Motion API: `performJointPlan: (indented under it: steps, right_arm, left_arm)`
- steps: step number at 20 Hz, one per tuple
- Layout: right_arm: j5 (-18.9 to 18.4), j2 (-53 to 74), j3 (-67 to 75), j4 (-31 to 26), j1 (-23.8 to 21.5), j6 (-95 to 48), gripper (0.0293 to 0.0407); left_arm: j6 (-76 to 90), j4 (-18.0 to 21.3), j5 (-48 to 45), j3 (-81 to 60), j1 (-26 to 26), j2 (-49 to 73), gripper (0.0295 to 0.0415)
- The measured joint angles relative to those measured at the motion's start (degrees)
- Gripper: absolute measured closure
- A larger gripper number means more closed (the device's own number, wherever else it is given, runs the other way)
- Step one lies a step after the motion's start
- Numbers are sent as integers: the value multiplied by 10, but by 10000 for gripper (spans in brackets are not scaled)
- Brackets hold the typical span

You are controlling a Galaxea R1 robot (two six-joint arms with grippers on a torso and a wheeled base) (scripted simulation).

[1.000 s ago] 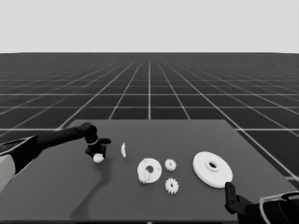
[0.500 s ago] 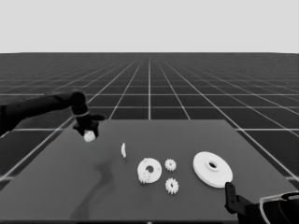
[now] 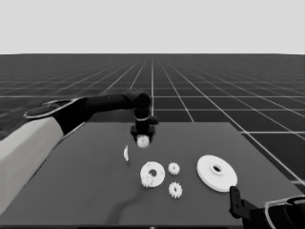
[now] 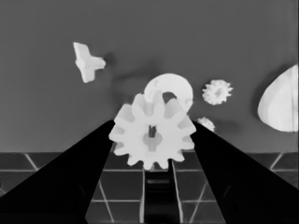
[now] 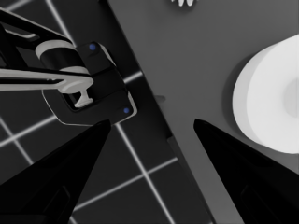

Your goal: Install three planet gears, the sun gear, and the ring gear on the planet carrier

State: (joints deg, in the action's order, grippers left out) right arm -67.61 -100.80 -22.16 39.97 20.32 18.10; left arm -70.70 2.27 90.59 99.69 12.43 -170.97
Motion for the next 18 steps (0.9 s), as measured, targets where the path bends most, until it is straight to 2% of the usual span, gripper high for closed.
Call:
performJointPlan:
  steps: [5, 6, 7, 8, 10, 15, 17, 18]
  right_arm:
    - [0, 0, 0, 0, 0, 0, 315]
    - [0, 0, 0, 0, 0, 0, 315]
    - [0, 0, 0, 0, 0, 0, 315]
    - [0, 0, 0, 0, 0, 0, 315]
    - [0, 0, 0, 0, 0, 0, 315]
    - [0, 0, 0, 0, 0, 0, 315]
    - [0, 0, 0, 0, 0, 0, 315]
    - [0, 0, 0, 0, 0, 0, 315]
  left_arm:
    - [8, 0, 0, 46, 0, -37, 398]
    - [6, -77, -27, 43, -65, -36, 398]
    - [17, -122, -44, 63, -124, -43, 398]
    - [31, -147, -57, 88, -157, -51, 398]
    - [49, -167, -72, 122, -183, -62, 398]
    - [59, -176, -81, 141, -193, -68, 398]
    - [60, -176, -81, 142, -194, -69, 339]
    - [60, -176, -82, 142, -194, -69, 330]
